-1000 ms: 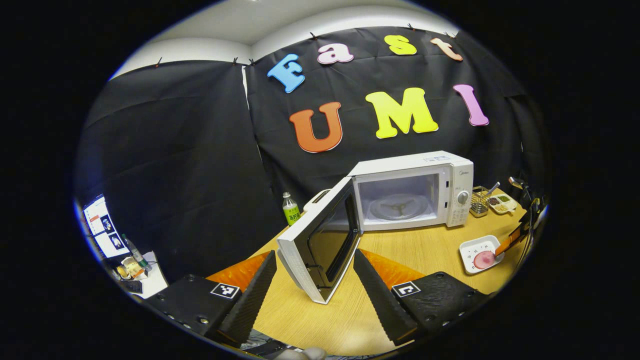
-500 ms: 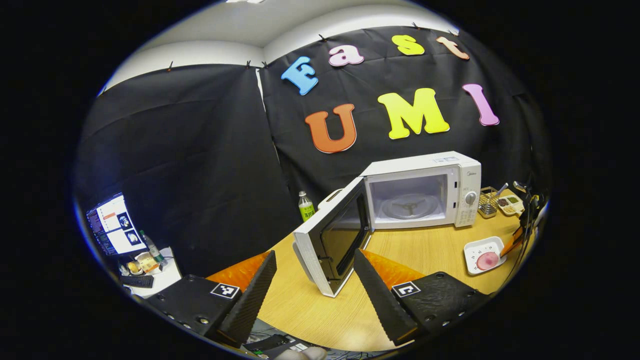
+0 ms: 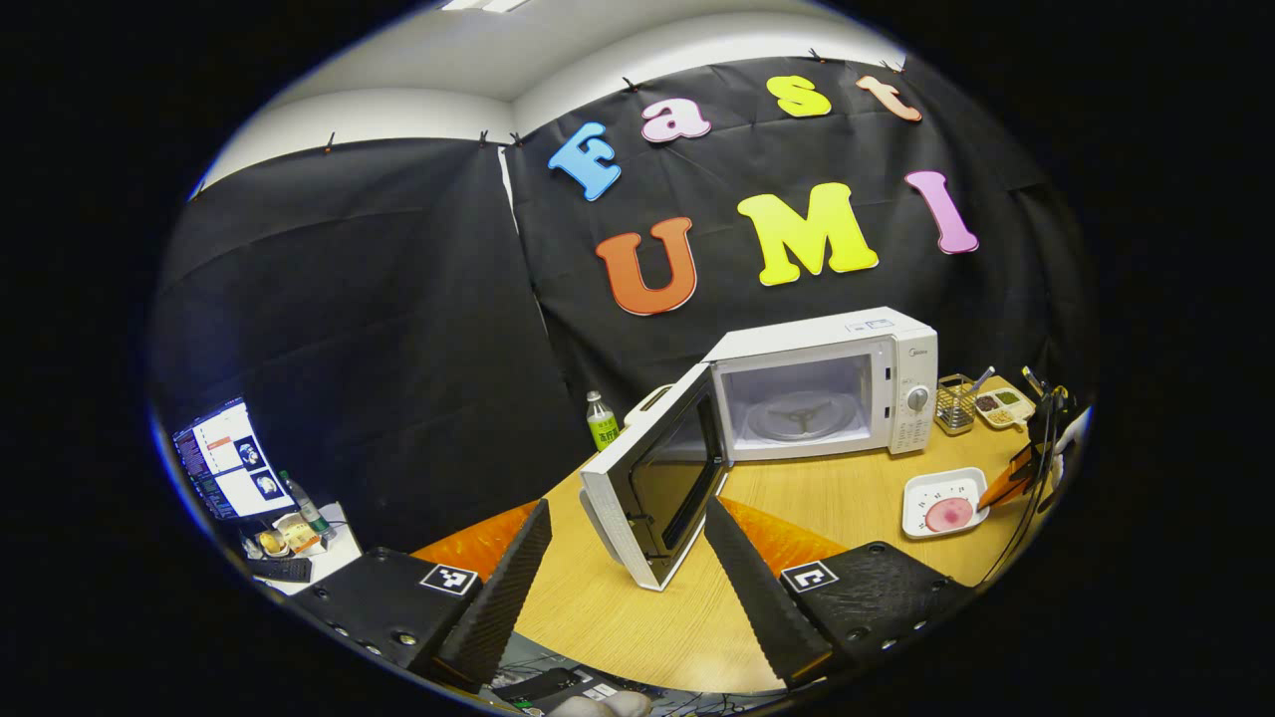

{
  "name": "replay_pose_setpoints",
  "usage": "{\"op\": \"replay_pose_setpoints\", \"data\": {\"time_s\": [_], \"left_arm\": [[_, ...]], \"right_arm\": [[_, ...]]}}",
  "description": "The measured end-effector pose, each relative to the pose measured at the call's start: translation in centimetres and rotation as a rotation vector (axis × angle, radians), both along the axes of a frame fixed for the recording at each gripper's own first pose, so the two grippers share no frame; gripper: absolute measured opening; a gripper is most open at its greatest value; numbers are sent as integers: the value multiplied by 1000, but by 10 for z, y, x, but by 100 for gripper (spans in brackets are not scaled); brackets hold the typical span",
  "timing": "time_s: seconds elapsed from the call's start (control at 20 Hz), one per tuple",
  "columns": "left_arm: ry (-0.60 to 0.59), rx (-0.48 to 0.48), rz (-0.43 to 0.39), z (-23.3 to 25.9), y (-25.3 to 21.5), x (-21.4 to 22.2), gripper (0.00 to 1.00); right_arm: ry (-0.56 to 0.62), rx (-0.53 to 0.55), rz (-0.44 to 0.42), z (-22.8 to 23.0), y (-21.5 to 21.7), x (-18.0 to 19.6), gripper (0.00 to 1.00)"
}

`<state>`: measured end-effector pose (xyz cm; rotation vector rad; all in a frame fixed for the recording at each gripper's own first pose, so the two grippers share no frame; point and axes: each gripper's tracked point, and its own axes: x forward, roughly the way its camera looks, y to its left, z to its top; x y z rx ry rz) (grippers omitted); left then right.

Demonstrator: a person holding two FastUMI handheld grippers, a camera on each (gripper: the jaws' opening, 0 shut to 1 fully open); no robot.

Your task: Open the microwave oven with the left hand, put the food in, and close the microwave oven.

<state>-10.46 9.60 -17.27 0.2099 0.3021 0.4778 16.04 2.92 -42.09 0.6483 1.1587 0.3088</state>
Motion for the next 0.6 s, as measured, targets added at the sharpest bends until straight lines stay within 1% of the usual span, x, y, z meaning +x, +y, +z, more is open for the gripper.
{"op": "replay_pose_setpoints", "data": {"time_s": [0.05,0.1,0.25,0.35,0.45,0.6], "left_arm": [[-2,-6,-18,1,-1,3,95],[-4,-10,-41,3,-1,9,95],[-1,-22,-96,6,3,22,95],[-9,-31,-133,10,8,30,95],[-17,-59,-169,16,10,37,95],[-46,-65,-233,31,15,47,95]], "right_arm": [[-22,15,-13,9,4,1,4],[-44,27,-17,16,10,0,3],[-85,69,-64,43,33,-4,4],[-105,106,-101,63,57,-7,4],[-134,153,-122,83,88,-8,4],[-181,208,-198,110,131,1,3]]}}
